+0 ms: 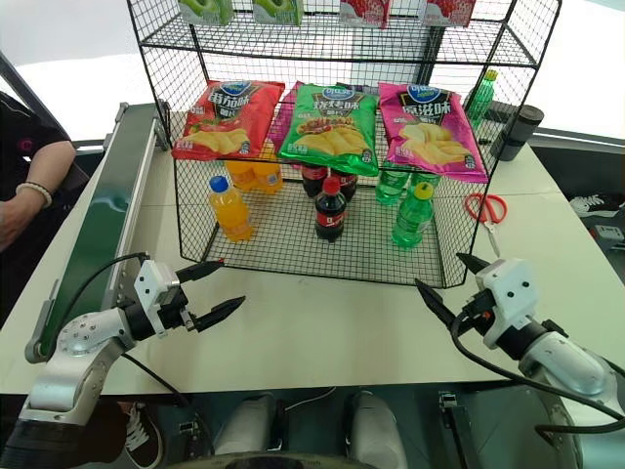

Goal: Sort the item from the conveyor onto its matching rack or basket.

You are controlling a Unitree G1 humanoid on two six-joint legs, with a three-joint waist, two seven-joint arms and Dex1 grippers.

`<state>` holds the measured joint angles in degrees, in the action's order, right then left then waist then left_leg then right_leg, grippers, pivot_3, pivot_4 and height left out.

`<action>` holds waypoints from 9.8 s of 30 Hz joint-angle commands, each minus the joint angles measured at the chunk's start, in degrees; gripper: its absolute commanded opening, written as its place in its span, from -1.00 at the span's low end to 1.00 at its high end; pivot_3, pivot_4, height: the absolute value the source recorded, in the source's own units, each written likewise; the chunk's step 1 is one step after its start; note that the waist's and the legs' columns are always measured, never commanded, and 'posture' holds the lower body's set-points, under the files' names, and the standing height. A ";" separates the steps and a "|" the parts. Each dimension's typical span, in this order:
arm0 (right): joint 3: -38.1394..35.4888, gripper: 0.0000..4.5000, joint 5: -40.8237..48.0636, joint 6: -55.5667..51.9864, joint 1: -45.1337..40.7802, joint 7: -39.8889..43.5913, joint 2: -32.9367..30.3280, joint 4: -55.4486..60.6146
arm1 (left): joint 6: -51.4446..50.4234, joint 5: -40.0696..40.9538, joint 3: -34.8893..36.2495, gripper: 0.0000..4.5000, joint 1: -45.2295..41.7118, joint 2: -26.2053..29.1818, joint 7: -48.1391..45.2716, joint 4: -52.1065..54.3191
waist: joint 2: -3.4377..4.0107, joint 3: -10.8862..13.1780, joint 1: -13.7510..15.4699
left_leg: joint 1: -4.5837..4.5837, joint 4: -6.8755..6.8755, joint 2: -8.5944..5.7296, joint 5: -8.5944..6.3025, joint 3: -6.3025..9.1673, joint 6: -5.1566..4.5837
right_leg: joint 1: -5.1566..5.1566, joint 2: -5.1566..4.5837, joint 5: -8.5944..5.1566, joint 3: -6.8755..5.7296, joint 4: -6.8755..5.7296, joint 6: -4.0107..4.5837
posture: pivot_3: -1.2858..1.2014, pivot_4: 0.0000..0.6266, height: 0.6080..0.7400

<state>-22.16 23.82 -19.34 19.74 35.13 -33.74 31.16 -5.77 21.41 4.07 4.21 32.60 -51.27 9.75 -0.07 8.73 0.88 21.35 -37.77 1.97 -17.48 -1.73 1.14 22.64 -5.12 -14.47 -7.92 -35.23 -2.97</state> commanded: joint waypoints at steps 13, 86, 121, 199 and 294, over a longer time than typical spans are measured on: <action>-1.85 0.98 -0.80 5.42 2.21 1.06 1.05 -2.92 | 0.57 -0.07 0.43 1.00 -0.60 0.19 0.38 1.23 | 0.00 0.00 -0.02 | -0.01 0.00 0.00 0.00 0.00 0.00 | 0.00 0.00 0.00 0.00 0.00 -0.01 | 0.03 -0.52 1.00; 0.95 0.98 -3.37 11.15 -0.82 3.33 1.70 -10.55 | 0.84 -1.73 0.24 1.00 0.22 -1.10 5.11 1.90 | 0.02 -0.02 -0.02 | -0.02 0.00 0.01 0.00 -0.01 0.00 | -0.01 0.01 0.00 0.00 -0.01 0.00 | 0.03 -0.52 1.00; 5.28 0.98 -3.08 7.99 -6.18 2.89 1.10 -8.39 | -7.34 9.67 15.62 1.00 1.31 -4.10 15.83 5.24 | -0.01 -0.03 -0.04 | -0.04 -0.01 0.02 0.00 -0.01 0.00 | -0.03 0.02 0.01 0.01 -0.03 -0.01 | 0.03 -0.52 1.00; 27.85 0.98 -5.59 8.63 -9.87 3.22 6.66 -2.88 | -0.40 -0.69 25.25 1.00 -5.89 -10.45 40.17 -8.88 | -0.43 -0.24 -0.08 | -0.03 -0.06 0.01 0.00 0.01 0.01 | -0.04 -0.02 0.03 -0.03 -0.07 0.00 | 0.03 -0.52 1.00; 27.24 1.00 -4.48 4.23 -13.62 2.58 7.89 -0.90 | -8.29 4.86 -5.77 0.18 -11.14 -4.82 8.81 4.78 | -0.50 0.07 0.08 | 0.02 0.06 -0.06 0.00 0.00 0.01 | 0.04 0.05 0.02 -0.06 -0.03 0.01 | 0.03 -0.52 1.00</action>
<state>5.61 19.03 -16.22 6.28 38.33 -26.32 28.74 -16.07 27.36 0.68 -4.86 28.10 -39.21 14.55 -0.56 8.80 0.96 21.37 -37.72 1.92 -17.47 -1.70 1.15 22.67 -5.04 -14.45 -7.99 -35.26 -2.95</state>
